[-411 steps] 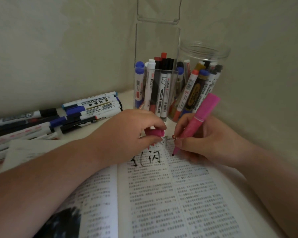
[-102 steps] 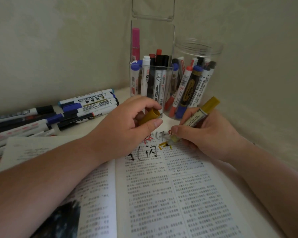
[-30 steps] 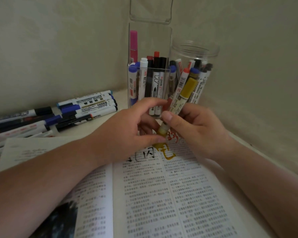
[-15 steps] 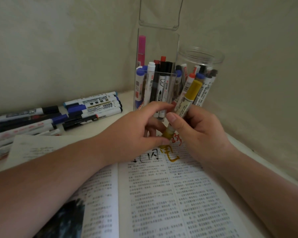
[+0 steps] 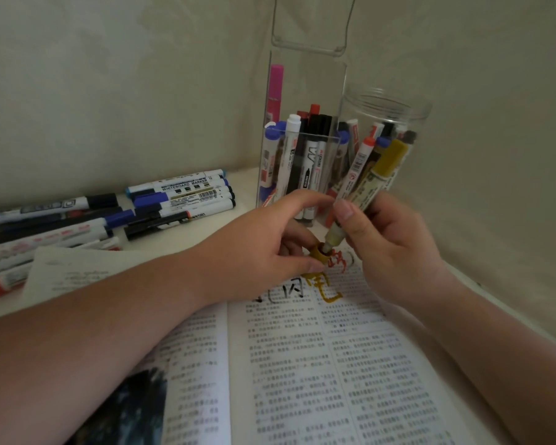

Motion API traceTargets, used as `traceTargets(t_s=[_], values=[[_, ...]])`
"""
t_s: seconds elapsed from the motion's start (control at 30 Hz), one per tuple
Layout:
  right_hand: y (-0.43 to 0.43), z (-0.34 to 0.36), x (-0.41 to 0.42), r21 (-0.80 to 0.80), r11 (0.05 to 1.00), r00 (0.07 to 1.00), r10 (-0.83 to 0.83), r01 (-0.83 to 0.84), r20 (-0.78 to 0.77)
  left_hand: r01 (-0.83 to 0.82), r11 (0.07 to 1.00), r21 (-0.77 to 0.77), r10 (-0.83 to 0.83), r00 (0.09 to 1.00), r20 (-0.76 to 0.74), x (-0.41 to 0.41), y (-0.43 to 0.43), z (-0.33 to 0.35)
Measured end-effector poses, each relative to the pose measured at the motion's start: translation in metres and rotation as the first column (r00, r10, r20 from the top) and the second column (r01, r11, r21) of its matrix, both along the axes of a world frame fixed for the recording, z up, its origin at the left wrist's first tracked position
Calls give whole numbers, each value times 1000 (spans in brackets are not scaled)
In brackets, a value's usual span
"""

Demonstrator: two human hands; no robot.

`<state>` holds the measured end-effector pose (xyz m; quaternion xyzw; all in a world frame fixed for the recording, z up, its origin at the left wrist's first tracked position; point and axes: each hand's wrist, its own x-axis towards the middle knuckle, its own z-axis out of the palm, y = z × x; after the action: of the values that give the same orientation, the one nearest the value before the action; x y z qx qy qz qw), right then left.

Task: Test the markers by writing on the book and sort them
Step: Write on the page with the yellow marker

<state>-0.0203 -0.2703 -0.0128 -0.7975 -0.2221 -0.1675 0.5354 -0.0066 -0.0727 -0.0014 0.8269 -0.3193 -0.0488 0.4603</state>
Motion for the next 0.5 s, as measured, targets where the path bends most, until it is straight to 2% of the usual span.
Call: traceTargets(t_s=[0.17, 0.27, 0.5], values=[[3, -1, 1, -141, 989, 999, -46, 44, -10, -8, 1000, -9, 8, 1000, 20, 2, 0, -4], [1, -1, 3, -153, 988, 997, -30, 18, -72, -9, 1000, -18, 9, 1000, 9, 3, 1, -6], [5, 1, 1, -228, 973, 998, 20, -34, -65, -10, 1000, -30, 10, 1000, 9, 4, 3, -6]])
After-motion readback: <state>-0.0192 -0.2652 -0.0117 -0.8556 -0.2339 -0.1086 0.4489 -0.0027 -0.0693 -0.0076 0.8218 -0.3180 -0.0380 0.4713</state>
